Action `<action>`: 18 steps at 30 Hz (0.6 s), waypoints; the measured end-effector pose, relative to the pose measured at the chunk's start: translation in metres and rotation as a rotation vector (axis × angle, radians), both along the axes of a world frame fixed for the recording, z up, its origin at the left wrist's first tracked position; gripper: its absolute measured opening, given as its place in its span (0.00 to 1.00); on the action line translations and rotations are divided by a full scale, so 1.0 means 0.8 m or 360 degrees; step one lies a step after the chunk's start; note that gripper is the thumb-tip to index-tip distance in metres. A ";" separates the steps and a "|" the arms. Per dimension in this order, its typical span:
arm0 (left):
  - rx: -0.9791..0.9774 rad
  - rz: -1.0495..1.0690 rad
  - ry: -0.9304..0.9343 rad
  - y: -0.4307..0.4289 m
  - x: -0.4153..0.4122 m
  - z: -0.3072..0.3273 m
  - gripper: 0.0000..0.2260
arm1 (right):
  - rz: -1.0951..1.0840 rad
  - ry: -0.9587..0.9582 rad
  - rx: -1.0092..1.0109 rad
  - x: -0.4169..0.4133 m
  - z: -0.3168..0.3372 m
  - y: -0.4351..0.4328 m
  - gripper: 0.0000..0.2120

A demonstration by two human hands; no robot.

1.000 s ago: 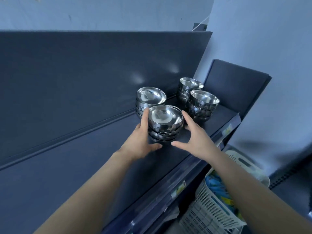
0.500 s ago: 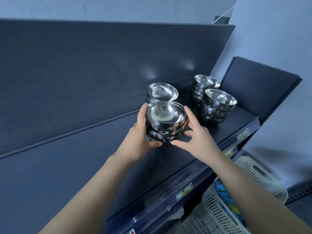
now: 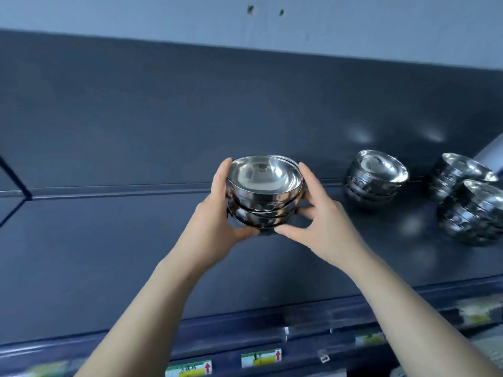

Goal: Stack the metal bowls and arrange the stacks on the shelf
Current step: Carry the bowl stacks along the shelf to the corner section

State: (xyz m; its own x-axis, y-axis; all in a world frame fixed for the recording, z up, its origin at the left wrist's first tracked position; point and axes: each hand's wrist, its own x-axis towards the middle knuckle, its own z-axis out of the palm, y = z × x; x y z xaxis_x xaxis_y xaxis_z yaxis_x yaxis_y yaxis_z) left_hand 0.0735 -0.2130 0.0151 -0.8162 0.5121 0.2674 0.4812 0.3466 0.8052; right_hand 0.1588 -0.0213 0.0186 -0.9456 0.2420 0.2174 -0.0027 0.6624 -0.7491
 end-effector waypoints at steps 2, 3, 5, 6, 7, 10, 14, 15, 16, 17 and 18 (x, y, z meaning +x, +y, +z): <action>0.0013 0.0093 0.0003 -0.044 -0.001 0.004 0.52 | 0.0094 0.0015 0.0017 -0.016 0.005 -0.039 0.52; 0.0016 0.0137 0.0014 -0.067 -0.001 0.007 0.52 | 0.0138 0.0021 0.0020 -0.024 0.007 -0.060 0.52; 0.0019 0.0228 0.0035 -0.118 0.001 0.011 0.53 | 0.0233 0.0034 0.0026 -0.037 0.010 -0.106 0.51; 0.0018 0.0272 0.0042 -0.145 0.002 0.014 0.53 | 0.0281 0.0041 0.0030 -0.043 0.012 -0.131 0.51; 0.0013 0.0314 0.0048 -0.172 0.004 0.017 0.53 | 0.0327 0.0044 0.0031 -0.049 0.014 -0.157 0.51; -0.0010 0.0427 0.0079 -0.259 0.009 0.023 0.54 | 0.0465 0.0054 0.0021 -0.066 0.018 -0.241 0.52; -0.0061 0.0579 0.0096 -0.375 0.013 0.032 0.54 | 0.0628 0.0086 0.0003 -0.088 0.021 -0.356 0.52; -0.0075 0.0621 0.0094 -0.403 0.014 0.034 0.54 | 0.0670 0.0090 -0.0011 -0.093 0.022 -0.385 0.52; -0.0089 0.0665 0.0092 -0.431 0.016 0.036 0.54 | 0.0712 0.0095 -0.0027 -0.099 0.022 -0.412 0.52; -0.0102 0.0706 0.0092 -0.457 0.017 0.038 0.55 | 0.0756 0.0101 -0.0036 -0.105 0.022 -0.439 0.52; -0.0114 0.0743 0.0098 -0.483 0.018 0.039 0.55 | 0.0801 0.0105 -0.0039 -0.110 0.023 -0.464 0.52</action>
